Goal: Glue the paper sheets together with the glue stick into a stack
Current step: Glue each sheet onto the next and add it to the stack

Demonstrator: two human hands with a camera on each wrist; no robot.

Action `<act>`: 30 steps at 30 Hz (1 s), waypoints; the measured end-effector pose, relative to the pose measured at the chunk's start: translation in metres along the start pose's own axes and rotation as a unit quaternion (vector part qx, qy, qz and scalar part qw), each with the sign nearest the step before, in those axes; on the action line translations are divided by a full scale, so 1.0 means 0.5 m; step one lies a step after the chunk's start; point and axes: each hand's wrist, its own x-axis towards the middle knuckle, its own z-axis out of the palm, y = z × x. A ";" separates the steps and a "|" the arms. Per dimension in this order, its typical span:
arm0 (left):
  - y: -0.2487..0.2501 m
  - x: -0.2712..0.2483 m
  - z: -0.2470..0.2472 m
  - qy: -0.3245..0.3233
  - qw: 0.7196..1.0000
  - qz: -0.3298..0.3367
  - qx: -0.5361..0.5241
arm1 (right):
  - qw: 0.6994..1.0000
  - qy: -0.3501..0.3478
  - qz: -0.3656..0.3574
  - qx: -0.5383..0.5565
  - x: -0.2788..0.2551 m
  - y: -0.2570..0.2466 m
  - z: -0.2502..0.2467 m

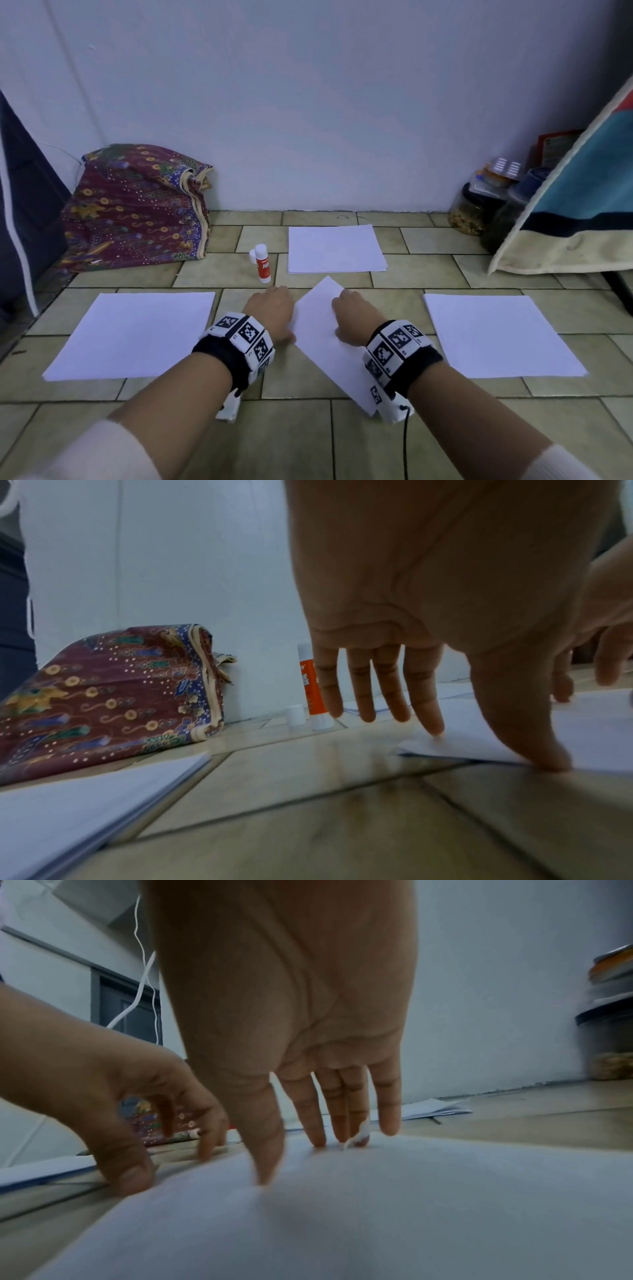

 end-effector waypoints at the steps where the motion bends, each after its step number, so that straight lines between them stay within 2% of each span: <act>1: -0.005 0.004 0.011 -0.003 1.000 0.012 -0.022 | 1.000 -0.007 -0.014 0.013 0.002 -0.007 0.004; 4: -0.026 0.009 0.035 -0.038 0.995 0.052 -0.077 | 0.997 -0.031 -0.064 0.031 0.004 -0.022 0.015; 8: -0.036 0.002 0.037 -0.091 0.992 0.072 -0.043 | 0.992 -0.040 -0.109 0.056 0.000 -0.024 0.013; 12: -0.051 0.007 0.037 -0.089 0.991 0.085 -0.042 | 0.993 -0.054 -0.070 0.080 -0.007 0.019 0.009; 17: -0.069 0.008 0.052 -0.098 0.990 0.087 -0.046 | 0.993 -0.076 -0.006 0.088 -0.039 0.121 -0.003; 20: -0.071 0.006 0.057 -0.123 0.989 0.072 -0.042 | 0.990 -0.082 0.040 0.109 -0.045 0.164 -0.005; 24: -0.081 0.007 0.056 -0.178 0.976 0.087 -0.086 | 0.987 -0.081 0.062 0.125 -0.044 0.174 -0.009; 30: -0.086 0.012 0.074 -0.173 0.976 0.098 -0.091 | 0.985 -0.064 0.062 0.151 -0.045 0.164 -0.015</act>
